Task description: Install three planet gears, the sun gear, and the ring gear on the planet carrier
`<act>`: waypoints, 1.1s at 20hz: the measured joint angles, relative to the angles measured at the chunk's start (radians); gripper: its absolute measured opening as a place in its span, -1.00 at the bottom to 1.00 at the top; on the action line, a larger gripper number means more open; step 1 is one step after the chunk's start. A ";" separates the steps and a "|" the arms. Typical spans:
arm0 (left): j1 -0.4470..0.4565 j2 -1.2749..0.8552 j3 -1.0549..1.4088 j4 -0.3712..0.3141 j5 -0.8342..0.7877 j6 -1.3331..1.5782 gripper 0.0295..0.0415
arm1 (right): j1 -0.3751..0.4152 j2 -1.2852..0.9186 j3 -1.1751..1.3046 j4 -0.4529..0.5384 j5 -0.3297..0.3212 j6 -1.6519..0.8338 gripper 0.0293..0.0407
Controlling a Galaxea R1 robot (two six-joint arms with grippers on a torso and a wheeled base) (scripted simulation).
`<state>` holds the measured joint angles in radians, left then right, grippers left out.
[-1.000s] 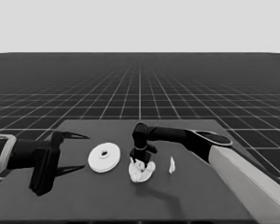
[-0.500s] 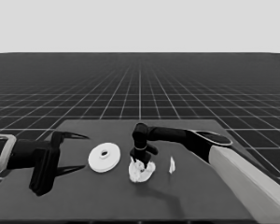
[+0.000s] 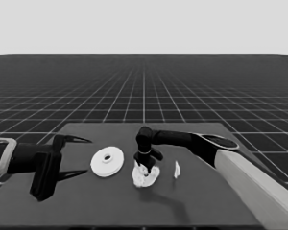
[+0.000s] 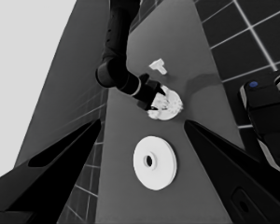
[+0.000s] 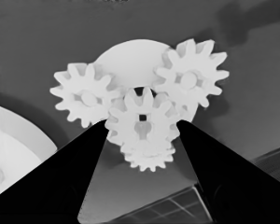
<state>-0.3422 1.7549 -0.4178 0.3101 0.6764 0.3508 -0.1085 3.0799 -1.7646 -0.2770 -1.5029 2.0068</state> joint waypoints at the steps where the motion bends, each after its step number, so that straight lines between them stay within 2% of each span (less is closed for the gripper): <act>1: 0.000 0.000 0.000 0.000 0.000 0.000 0.49 | 0.000 0.000 0.000 0.000 0.000 0.010 -0.72; 22: 0.000 0.000 0.000 0.000 0.000 0.000 0.49 | 0.000 0.000 0.000 0.000 0.000 0.230 -0.71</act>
<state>-0.3422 1.7549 -0.4178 0.3101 0.6764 0.3508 -0.1085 3.0799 -1.7646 -0.2770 -1.5030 2.2372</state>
